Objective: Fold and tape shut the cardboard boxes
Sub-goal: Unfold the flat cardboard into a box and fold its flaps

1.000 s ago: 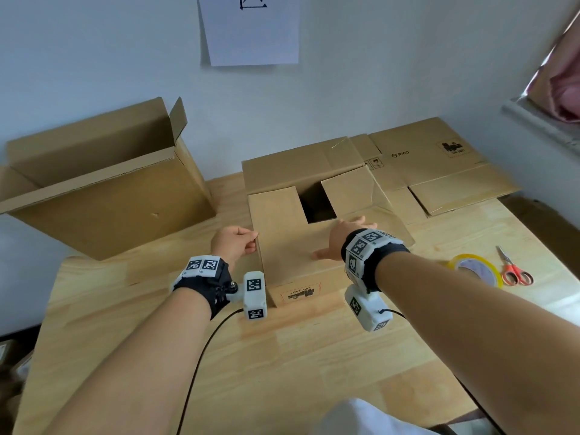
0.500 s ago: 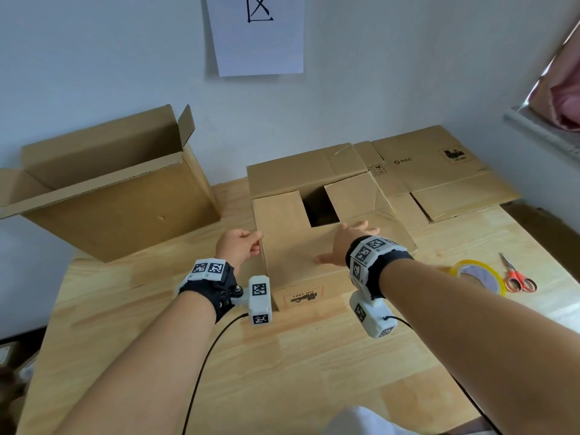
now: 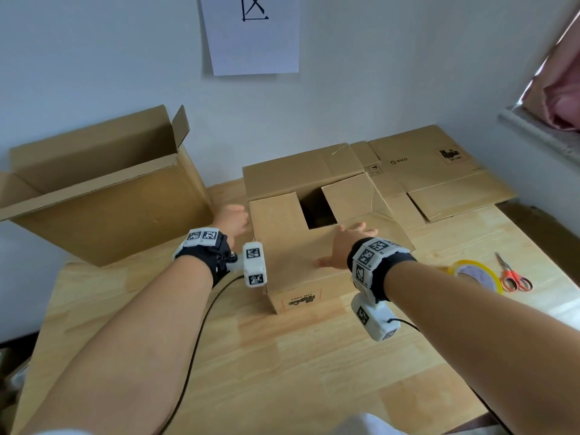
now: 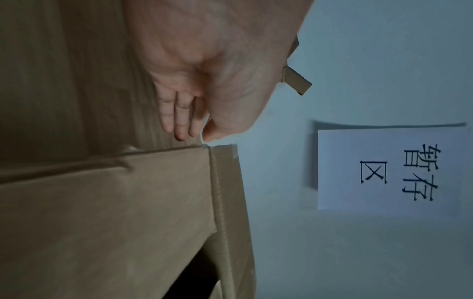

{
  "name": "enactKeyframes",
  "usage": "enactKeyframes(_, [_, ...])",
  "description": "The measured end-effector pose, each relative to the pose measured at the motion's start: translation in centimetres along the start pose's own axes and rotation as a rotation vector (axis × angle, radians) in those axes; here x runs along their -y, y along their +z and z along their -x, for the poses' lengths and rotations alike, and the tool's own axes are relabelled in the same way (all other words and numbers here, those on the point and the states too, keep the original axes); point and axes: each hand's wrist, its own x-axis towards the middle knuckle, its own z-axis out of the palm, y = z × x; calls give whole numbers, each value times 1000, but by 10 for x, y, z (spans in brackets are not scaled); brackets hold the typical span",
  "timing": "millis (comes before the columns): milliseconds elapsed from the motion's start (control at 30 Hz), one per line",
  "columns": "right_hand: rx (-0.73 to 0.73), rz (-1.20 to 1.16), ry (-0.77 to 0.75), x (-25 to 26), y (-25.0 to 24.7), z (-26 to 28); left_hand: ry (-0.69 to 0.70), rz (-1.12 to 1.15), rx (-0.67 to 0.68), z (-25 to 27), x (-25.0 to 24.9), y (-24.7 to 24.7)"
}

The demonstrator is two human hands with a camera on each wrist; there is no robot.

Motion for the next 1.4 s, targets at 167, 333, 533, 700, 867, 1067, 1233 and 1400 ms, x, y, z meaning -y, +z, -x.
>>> enactKeyframes(167, [21, -15, 10, 0, 2, -8, -73, -145, 90, -60, -18, -7])
enactKeyframes(333, [48, 10, 33, 5, 1, -12, -191, 129, 207, -38, -44, 2])
enactKeyframes(533, [43, 34, 45, 8, 2, -10, -89, 234, 59, -16, -41, -6])
enactKeyframes(700, [38, 42, 55, 11, 2, -8, 37, 51, 204, 18, -10, -10])
enactKeyframes(867, [-5, -13, 37, 7, 6, -4, 214, -238, 224, 35, 24, 10])
enactKeyframes(1067, [-97, -108, -15, -7, 22, -2, 244, -599, 280, 50, 43, 36])
enactKeyframes(1233, [-243, -170, -175, -29, 25, -10, 246, -641, 265, 52, 46, 43])
enactKeyframes(1400, [-411, -476, -107, -75, 28, -44, 242, -693, 258, 51, 45, 45])
